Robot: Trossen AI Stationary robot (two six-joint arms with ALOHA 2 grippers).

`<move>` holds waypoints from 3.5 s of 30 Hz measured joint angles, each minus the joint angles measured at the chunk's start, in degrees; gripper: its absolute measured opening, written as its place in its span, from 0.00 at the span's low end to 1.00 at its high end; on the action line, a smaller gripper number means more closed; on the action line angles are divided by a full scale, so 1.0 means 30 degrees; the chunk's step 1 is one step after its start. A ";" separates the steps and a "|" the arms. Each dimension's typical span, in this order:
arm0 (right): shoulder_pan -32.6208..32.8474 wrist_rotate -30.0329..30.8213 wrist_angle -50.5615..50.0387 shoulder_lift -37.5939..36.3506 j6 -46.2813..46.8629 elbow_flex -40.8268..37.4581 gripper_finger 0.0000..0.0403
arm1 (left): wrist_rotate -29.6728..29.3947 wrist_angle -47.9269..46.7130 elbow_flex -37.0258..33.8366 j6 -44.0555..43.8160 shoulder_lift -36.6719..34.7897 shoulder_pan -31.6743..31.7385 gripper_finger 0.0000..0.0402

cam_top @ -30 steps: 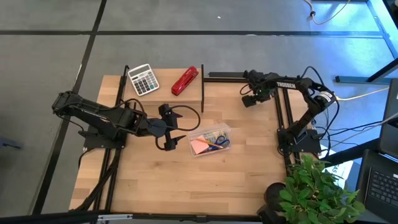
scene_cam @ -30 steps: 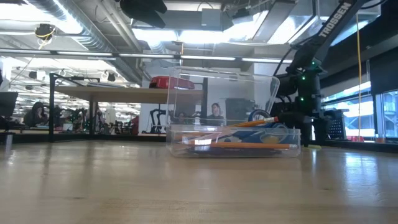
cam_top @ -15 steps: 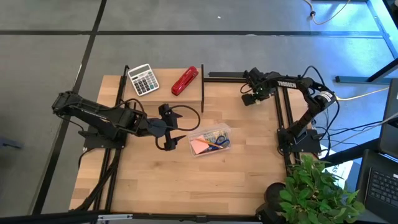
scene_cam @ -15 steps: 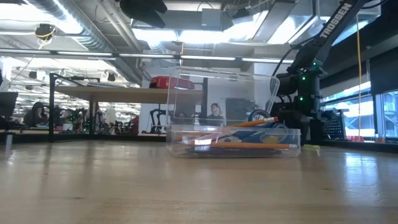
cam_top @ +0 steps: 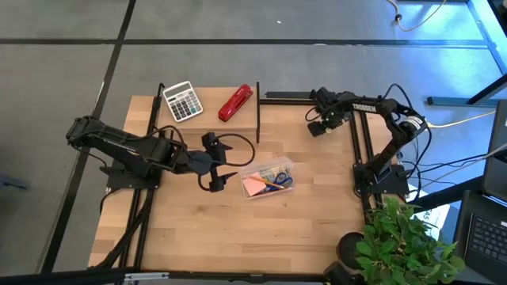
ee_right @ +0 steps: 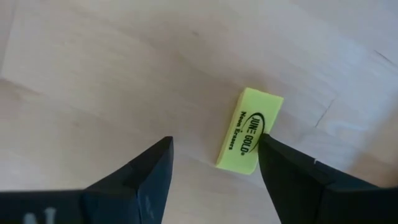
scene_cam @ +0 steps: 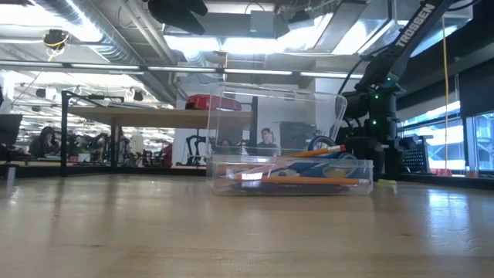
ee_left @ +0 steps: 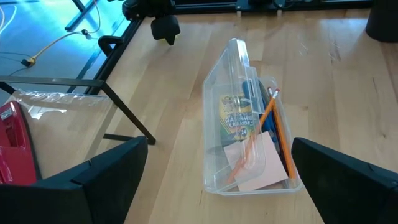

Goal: Pack school essentials
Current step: Put the yellow eraser into the transparent supply box

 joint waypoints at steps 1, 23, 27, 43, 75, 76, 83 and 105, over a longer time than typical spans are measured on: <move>0.0110 0.0000 -0.0034 0.0000 -0.0277 -0.0002 0.57 | 0.0000 0.0000 0.0000 0.0000 0.0000 0.0000 0.98; 0.1912 -0.0659 -0.0690 -0.1399 0.0281 -0.0126 0.57 | 0.0005 0.0102 0.0007 -0.0066 0.0007 -0.0036 0.98; 0.1897 -0.0245 -0.0693 -0.2877 0.0252 -0.0113 0.57 | 0.0004 0.0073 0.0007 -0.0066 0.0000 -0.0036 0.98; 0.1989 -0.0452 0.0435 -0.3556 -0.6156 -0.0090 0.57 | 0.0000 0.0015 0.0007 -0.0066 0.0000 -0.0036 0.98; 0.1985 0.0325 0.1615 0.0540 -1.6175 0.0005 0.56 | -0.0022 -0.0022 0.0007 -0.0059 0.0000 0.0729 0.98; 0.1985 0.0302 0.1587 0.0597 -1.6172 0.0005 0.55 | -0.0021 -0.0022 0.0007 -0.0052 0.0000 0.0785 0.98; 0.2007 0.0110 0.1480 0.0648 -1.6185 -0.0010 0.38 | -0.0015 -0.0022 0.0007 0.0044 0.0000 0.0867 0.98; 0.1992 -0.1078 0.0781 0.0243 -1.2452 -0.0037 0.13 | -0.0007 -0.0022 0.0007 0.0072 0.0000 0.0860 0.98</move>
